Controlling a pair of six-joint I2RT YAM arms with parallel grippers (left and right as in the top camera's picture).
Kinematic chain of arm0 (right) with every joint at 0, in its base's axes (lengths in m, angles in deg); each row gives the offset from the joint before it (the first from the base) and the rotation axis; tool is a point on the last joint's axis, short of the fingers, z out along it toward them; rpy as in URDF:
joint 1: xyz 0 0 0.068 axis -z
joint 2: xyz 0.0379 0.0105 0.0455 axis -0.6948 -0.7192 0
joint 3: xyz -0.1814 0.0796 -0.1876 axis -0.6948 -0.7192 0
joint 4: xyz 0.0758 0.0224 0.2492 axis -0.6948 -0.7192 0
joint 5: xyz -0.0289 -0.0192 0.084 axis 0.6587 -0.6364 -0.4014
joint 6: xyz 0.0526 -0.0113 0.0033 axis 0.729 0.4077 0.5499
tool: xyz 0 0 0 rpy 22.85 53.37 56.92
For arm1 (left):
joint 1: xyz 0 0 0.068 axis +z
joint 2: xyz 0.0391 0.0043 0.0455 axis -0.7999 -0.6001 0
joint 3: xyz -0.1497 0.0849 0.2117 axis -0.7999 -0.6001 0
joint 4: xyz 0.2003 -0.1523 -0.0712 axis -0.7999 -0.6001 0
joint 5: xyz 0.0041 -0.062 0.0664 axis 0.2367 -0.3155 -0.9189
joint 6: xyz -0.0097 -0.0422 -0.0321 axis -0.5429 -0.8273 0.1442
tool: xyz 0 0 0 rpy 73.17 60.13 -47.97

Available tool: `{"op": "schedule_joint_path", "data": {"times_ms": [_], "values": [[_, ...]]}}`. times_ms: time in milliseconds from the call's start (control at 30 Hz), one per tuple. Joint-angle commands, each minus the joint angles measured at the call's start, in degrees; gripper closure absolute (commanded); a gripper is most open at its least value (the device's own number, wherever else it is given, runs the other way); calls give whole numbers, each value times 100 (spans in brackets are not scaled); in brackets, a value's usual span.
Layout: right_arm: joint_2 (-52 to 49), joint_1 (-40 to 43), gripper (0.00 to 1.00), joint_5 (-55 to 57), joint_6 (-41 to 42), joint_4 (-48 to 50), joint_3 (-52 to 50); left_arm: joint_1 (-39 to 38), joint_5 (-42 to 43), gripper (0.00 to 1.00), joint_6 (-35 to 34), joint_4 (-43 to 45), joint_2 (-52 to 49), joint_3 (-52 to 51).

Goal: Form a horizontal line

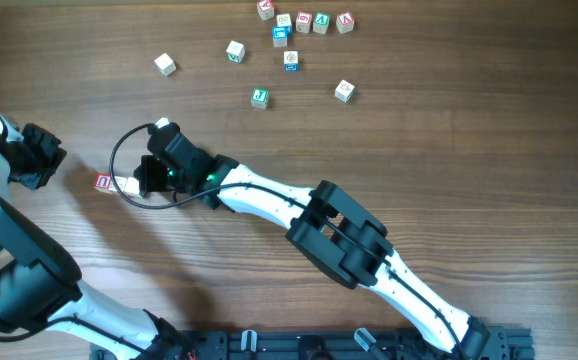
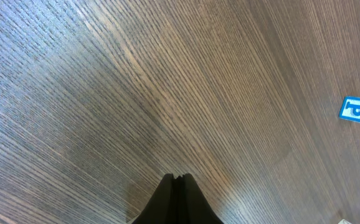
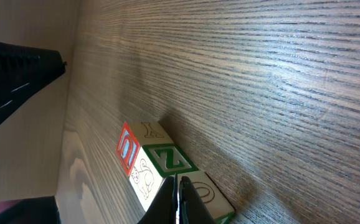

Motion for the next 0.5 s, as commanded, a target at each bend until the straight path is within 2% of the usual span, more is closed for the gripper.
{"op": "schedule_joint_path", "data": {"times_ms": [0,467], "values": [[-146,-33,95,52,20,44,28,-26,46,96,-28,22,-107,31],[-155,-31,95,35,22,50,28,-26,48,96,-28,22,-107,31]]}}
